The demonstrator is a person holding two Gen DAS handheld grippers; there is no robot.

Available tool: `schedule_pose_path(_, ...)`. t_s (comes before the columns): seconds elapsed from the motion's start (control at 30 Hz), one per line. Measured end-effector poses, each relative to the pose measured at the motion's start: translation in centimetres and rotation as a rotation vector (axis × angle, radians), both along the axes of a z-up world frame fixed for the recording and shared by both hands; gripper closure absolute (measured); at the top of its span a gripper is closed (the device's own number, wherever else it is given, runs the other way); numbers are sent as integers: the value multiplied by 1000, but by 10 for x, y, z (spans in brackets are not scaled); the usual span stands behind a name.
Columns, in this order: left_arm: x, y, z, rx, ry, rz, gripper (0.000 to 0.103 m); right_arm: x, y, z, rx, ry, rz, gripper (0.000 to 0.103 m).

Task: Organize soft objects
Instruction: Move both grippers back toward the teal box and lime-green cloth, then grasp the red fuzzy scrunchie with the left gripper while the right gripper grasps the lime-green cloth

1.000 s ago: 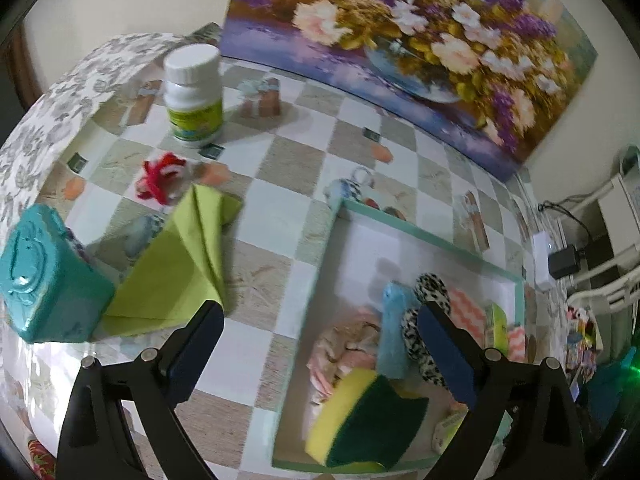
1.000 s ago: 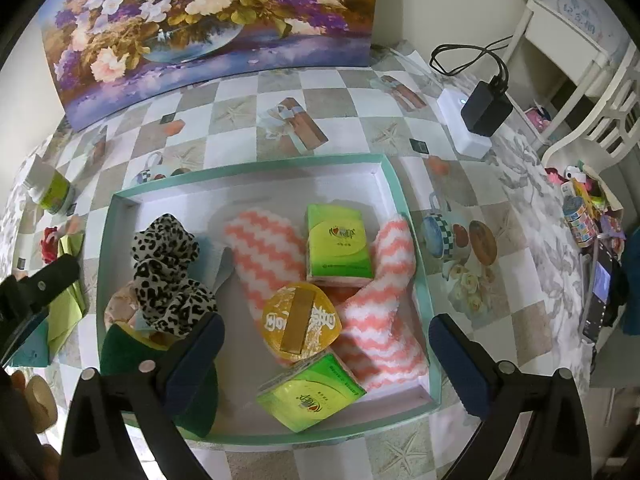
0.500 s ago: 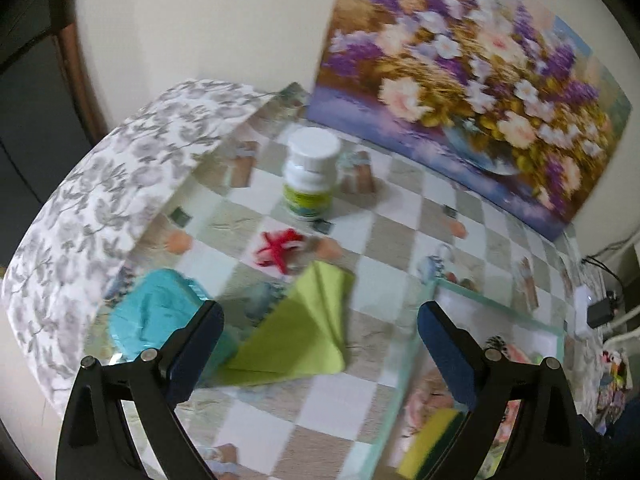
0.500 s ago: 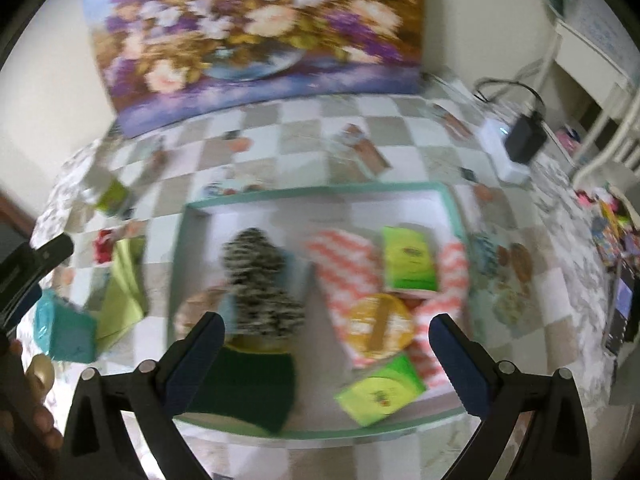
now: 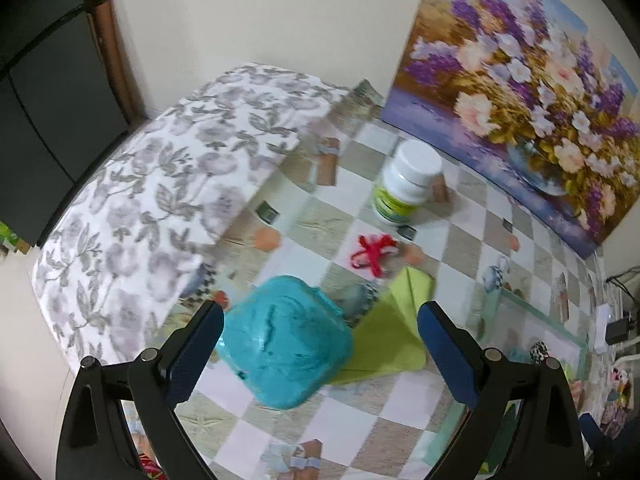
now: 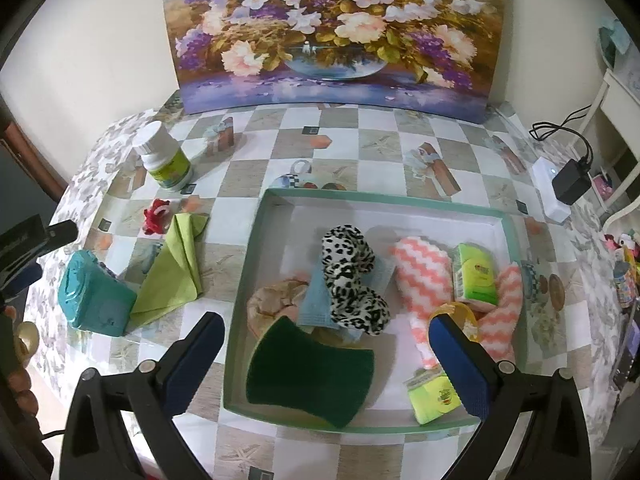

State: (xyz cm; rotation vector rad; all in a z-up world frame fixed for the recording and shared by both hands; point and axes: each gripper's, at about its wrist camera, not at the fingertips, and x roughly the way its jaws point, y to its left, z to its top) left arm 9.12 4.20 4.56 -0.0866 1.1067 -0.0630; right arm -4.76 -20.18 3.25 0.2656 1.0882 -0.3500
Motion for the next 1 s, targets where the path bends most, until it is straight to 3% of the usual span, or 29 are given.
schedule_pose_path(0.67, 12, 35, -4, -62, 20, 37, 5, 41, 58, -18, 50, -1, 109, 0)
schedule_pose_path(0.83, 23, 29, -4, -55, 34, -21, 5, 51, 62, -26, 93, -5, 125, 0)
schedule_pose_path(1.0, 39, 12, -6, -29, 53, -148, 5, 65, 68, -30, 119, -26, 151, 0)
